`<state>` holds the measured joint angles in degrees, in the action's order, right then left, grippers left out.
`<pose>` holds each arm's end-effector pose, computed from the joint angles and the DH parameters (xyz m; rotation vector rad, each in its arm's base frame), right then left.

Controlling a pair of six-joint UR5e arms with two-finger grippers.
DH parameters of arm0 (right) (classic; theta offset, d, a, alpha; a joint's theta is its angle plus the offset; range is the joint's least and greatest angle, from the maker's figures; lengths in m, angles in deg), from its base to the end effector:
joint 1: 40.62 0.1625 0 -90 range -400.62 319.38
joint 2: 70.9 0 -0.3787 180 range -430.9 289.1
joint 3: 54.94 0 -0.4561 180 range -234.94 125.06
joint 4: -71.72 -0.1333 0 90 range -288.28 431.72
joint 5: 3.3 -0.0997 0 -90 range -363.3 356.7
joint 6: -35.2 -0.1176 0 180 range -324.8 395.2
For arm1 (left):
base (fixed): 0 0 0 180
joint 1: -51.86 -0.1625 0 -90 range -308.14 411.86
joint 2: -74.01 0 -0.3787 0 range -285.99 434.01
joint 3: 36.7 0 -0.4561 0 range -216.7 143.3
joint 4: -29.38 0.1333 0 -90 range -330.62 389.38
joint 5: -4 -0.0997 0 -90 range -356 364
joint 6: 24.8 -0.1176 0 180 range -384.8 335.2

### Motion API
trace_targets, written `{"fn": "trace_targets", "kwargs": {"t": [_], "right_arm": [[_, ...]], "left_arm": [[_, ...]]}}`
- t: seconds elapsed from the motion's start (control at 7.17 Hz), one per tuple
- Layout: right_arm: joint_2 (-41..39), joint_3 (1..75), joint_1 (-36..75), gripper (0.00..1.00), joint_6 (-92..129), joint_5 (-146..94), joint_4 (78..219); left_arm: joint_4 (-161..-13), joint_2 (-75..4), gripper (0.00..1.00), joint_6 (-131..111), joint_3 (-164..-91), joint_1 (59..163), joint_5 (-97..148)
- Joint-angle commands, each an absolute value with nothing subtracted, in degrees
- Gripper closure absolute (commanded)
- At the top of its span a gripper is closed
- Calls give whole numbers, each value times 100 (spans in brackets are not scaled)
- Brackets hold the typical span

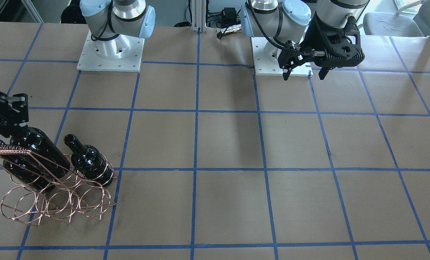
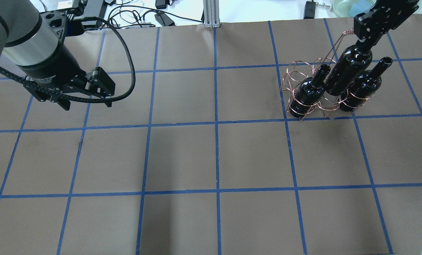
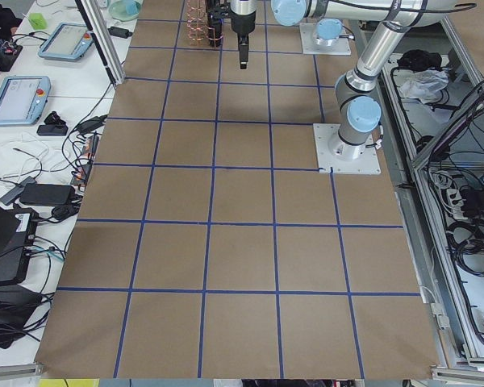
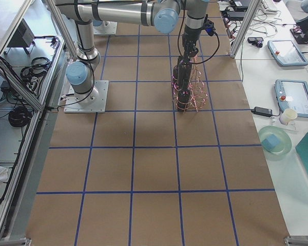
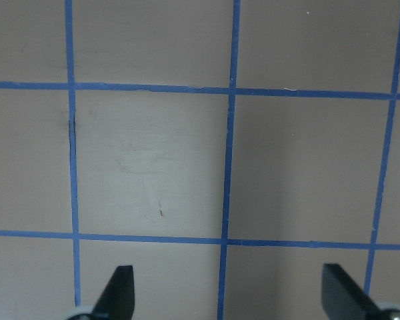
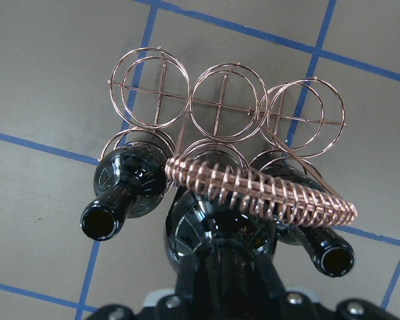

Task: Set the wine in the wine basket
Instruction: 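Push the bottle down into the rack between the other bottles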

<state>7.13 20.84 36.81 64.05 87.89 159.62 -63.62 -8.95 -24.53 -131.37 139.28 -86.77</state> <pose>-0.0103 -0.6476 0.4336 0.4419 -3.0898 -0.0076 -0.1087 -0.5131 0.4385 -0.0777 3.1274 0.0176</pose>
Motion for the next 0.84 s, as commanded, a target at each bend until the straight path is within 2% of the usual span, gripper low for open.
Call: {"fn": "trace_targets", "kwargs": {"t": [0.0, 0.7], "right_arm": [[654, 2100, 3682, 100, 6412, 8802, 15978], [470, 2152, 3682, 100, 6473, 8802, 16092]], "left_arm": [[-6457, -878, 0, -2445, -13136, 13923, -8723], [-6651, -931, 0, -2453, -13189, 13747, -8970]]}}
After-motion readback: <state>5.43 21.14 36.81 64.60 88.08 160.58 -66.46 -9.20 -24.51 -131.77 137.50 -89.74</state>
